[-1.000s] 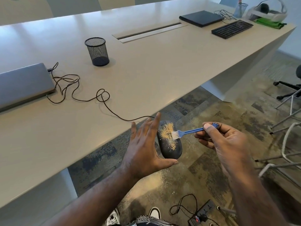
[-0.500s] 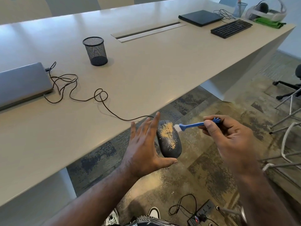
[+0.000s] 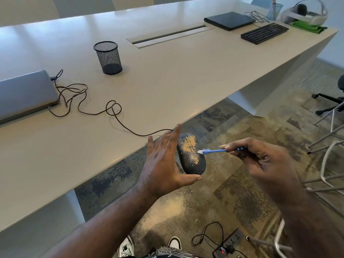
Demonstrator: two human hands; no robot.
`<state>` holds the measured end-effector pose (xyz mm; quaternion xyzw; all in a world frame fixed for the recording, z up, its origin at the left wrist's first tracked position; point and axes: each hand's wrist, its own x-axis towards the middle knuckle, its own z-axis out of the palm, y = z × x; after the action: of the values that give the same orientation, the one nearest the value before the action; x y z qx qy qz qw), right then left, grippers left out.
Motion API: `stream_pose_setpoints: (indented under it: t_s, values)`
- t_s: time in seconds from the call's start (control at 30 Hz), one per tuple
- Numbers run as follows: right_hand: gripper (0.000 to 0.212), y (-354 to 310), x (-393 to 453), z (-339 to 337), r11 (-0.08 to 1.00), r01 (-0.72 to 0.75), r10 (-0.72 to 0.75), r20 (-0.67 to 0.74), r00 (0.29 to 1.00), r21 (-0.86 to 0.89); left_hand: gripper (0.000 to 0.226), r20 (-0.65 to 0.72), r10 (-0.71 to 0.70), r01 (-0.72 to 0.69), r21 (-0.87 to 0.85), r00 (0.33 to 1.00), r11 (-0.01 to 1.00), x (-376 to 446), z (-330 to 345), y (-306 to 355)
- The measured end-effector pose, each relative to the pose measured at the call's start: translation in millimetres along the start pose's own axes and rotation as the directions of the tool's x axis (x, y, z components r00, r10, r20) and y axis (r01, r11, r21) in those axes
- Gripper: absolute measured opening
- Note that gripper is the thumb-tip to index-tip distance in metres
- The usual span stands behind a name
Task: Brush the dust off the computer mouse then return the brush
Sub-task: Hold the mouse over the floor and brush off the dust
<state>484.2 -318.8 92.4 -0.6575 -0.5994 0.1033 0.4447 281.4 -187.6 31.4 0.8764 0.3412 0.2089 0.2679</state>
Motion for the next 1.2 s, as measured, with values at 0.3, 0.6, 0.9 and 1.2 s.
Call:
stream_pose_setpoints:
  t_s: [0.3, 0.6, 0.9, 1.2]
  values:
    - [0.011, 1.1, -1.1, 3.3, 0.994, 0.082, -0.083, 0.018, 0.996, 0.073, 0.135, 0.009, -0.021, 0.021, 0.001, 1.000, 1.000, 3.8, 0.0, -0.5]
    - [0.017, 5.6, 1.7, -0.6, 0.992, 0.109, -0.108, -0.011, 0.994, 0.065, 0.135, 0.009, -0.028, 0.028, 0.006, 1.000, 1.000, 7.8, 1.0, -0.9]
    - [0.013, 6.5, 2.7, -7.1, 0.993, 0.114, -0.114, -0.008, 0.993, 0.043, 0.135, 0.020, -0.036, 0.036, 0.013, 0.999, 0.999, 10.9, 2.5, -2.8]
    - [0.018, 7.3, 5.7, -5.1, 0.991, 0.130, -0.130, 0.095, 0.987, 0.013, 0.136, 0.015, -0.044, 0.044, 0.010, 0.999, 0.999, 15.8, 3.1, -2.8]
